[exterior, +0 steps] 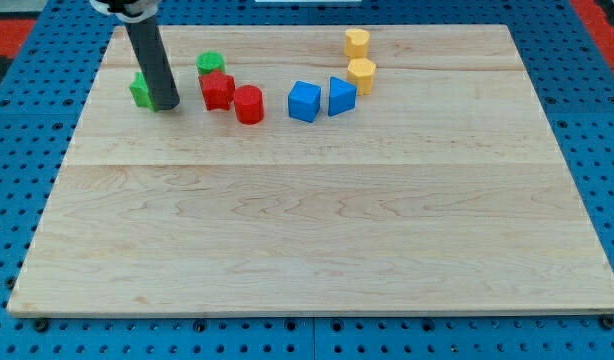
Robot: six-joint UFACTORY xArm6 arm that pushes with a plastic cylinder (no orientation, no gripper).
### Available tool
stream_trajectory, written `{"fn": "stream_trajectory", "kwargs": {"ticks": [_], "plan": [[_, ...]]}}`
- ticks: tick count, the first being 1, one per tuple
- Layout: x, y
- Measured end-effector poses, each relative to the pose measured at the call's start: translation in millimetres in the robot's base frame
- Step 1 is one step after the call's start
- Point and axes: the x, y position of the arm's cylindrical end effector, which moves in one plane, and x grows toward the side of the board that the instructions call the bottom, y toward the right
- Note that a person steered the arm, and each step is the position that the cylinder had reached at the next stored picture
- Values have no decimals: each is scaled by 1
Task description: Push the green star above the green circle
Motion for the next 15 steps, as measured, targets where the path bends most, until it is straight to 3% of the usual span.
{"fn": "stream_trajectory", "kwargs": {"ticks": [1, 3, 4, 7, 8, 9, 13, 15], "plan": [[7, -43], [-66, -55], [-69, -114], [-112, -101], [-105, -85], [-102, -119], [-97, 24], [-112, -6]]}}
